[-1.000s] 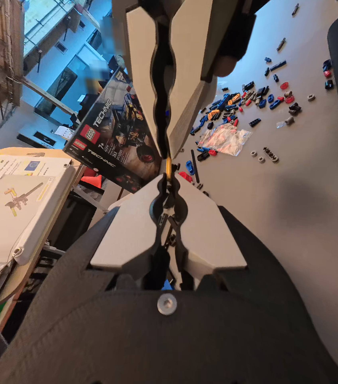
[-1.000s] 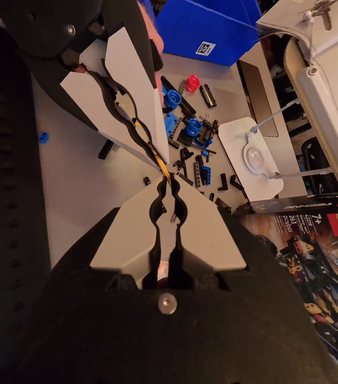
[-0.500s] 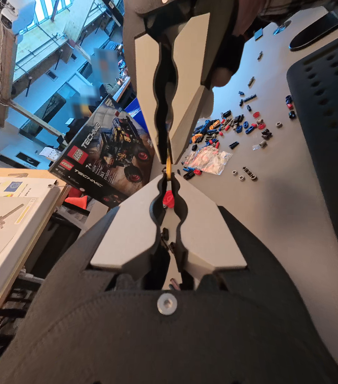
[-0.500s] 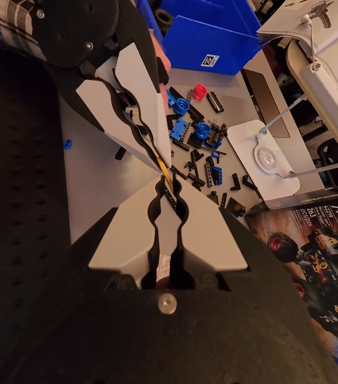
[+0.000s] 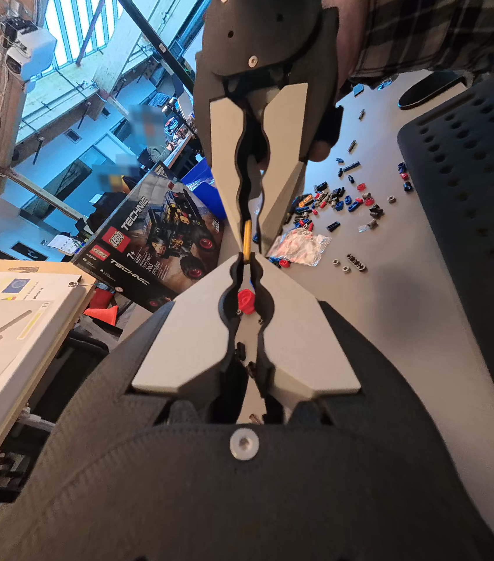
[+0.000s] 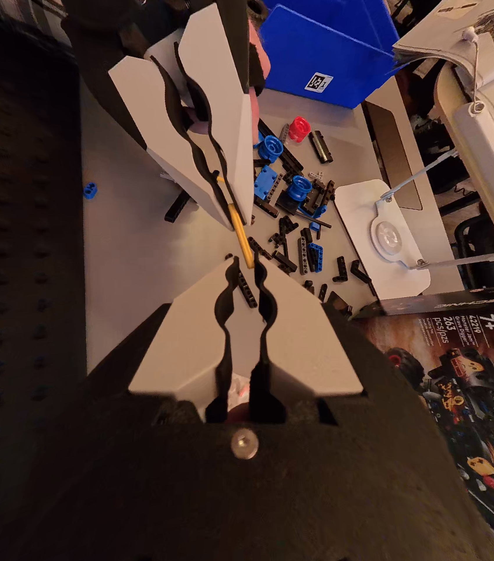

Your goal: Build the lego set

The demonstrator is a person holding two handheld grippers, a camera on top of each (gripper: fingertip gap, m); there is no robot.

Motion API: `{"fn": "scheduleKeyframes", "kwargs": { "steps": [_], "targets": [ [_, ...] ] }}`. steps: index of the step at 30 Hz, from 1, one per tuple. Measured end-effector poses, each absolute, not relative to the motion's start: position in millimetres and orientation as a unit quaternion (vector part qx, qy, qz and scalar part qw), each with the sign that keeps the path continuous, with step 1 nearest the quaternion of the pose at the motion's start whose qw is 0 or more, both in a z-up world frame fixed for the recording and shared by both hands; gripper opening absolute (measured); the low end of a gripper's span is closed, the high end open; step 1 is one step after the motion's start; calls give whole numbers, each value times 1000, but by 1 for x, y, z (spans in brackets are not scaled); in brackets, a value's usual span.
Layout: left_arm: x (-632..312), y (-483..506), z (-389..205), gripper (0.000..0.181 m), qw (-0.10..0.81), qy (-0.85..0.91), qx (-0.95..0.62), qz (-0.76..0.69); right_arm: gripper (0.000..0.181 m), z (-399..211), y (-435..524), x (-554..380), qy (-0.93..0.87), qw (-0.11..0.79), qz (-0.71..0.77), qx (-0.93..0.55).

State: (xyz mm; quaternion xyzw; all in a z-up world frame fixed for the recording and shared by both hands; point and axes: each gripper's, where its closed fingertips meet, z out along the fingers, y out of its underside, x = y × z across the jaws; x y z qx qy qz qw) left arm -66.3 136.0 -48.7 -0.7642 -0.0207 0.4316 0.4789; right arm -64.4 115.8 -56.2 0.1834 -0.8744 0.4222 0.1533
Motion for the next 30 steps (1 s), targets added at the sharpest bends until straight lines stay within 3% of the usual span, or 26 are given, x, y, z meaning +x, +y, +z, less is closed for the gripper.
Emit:
{"fn": "scheduleKeyframes", "kwargs": {
  "steps": [20, 25, 30],
  "targets": [
    [-64, 128, -50, 3, 499, -32, -762, 412, 0, -60, 116, -75, -865, 227, 406, 188],
    [-64, 130, -53, 18, 478, -23, -765, 431, 0, -63, 119, -80, -866, 262, 379, 193],
    [-68, 130, -53, 19, 435, -16, -765, 475, 0, -62, 119, -80, -862, 289, 364, 204]
  ]
}}
